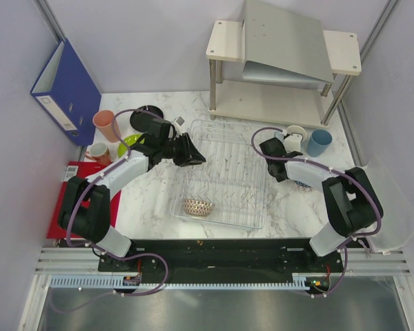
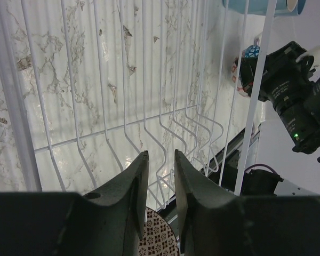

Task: Unload the mixed dishes from the dish rack
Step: Place the bowl at the center of the board.

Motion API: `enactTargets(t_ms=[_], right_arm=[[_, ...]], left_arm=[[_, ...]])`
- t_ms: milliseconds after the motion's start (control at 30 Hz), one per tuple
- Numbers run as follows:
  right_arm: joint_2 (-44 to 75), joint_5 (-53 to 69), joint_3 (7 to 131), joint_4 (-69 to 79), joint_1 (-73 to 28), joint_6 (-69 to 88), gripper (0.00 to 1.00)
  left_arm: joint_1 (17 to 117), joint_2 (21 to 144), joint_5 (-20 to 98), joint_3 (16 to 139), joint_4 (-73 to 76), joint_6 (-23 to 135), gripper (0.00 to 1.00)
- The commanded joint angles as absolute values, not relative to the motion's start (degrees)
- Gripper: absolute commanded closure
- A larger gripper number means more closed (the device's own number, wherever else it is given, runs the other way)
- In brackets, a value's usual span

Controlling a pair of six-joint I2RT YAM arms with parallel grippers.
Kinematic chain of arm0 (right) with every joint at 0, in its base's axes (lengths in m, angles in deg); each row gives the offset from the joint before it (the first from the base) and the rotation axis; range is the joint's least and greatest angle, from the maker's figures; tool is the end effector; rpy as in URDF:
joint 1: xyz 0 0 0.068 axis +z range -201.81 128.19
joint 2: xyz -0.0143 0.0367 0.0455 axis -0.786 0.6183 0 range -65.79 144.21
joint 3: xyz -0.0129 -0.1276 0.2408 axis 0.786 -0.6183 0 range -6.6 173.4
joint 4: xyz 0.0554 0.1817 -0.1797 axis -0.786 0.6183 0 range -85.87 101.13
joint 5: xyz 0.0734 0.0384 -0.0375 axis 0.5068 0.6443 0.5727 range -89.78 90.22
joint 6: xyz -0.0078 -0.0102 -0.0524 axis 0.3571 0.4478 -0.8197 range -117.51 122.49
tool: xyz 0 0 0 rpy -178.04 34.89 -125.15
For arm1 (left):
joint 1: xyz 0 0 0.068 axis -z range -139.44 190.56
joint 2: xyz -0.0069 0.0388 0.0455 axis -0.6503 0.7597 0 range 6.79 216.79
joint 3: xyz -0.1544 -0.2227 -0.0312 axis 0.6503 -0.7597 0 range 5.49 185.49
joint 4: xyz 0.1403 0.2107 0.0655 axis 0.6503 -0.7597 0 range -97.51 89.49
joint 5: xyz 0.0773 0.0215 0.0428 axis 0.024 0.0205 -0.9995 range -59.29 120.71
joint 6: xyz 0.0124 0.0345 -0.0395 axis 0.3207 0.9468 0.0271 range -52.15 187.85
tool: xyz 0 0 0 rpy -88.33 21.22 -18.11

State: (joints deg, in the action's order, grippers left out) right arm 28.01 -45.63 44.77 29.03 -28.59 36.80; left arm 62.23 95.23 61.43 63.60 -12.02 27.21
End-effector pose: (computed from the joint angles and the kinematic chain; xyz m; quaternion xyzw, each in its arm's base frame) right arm 0.2829 0.0936 0.1647 0.1634 0.8914 -0.2477 0.3424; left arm 0.3023 -0.1396 0.2356 -0.0385 0.8861 -0.4105 0.2116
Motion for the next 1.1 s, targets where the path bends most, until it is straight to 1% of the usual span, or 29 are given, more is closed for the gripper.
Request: enactTargets(t_ms=[0, 200, 400, 500, 633, 700, 733, 800, 933, 967, 1033, 1067], right_arm=[[22.99, -37.66, 41.56, 29.18, -28.70, 39.67, 0.86], [18.59, -36.35, 40.86, 31.02, -28.78, 39.50, 0.80], [13.06, -35.03, 40.86, 33.30, -28.69, 39.32, 0.69], [10.15, -34.59, 40.94, 34.36, -28.69, 38.97, 0.66], [7.00, -33.36, 41.91, 36.47, -28.61, 38.79, 0.59], [5.32, -32.05, 42.35, 37.00, -28.52, 38.44, 0.51], [2.88, -30.12, 42.61, 36.74, -28.34, 38.00, 0.45], [0.23, -28.35, 43.57, 36.21, -27.47, 37.56, 0.42], [-8.19, -17.39, 45.25, 32.97, -25.88, 33.09, 0.41], [-9.61, -10.57, 45.08, 31.56, -25.27, 30.99, 0.40], [-12.86, -2.63, 43.68, 25.86, -24.92, 29.57, 0.40], [-13.49, 7.59, 43.06, 21.40, -25.00, 28.87, 0.40]], left_arm=[[62.36, 95.47, 63.41, 63.59, -10.18, 25.93, 0.67], [62.71, 95.64, 63.32, 63.67, -10.18, 25.93, 0.67], [62.80, 95.12, 63.06, 63.50, -10.71, 26.10, 0.67], [62.80, 95.12, 62.88, 63.50, -10.88, 26.28, 0.67], [62.89, 95.21, 63.06, 63.59, -10.80, 26.28, 0.67], [62.89, 94.94, 62.88, 63.67, -11.06, 26.54, 0.67], [62.89, 94.51, 62.10, 63.76, -11.23, 26.63, 0.67], [62.97, 93.37, 60.08, 63.85, -12.63, 27.15, 0.67], [63.15, 90.11, 56.04, 64.72, -14.22, 28.73, 0.67], [63.24, 89.06, 55.42, 65.16, -14.83, 29.87, 0.67], [63.24, 88.18, 54.54, 66.22, -16.58, 31.89, 0.66], [63.24, 88.00, 54.27, 66.40, -16.94, 32.51, 0.66]])
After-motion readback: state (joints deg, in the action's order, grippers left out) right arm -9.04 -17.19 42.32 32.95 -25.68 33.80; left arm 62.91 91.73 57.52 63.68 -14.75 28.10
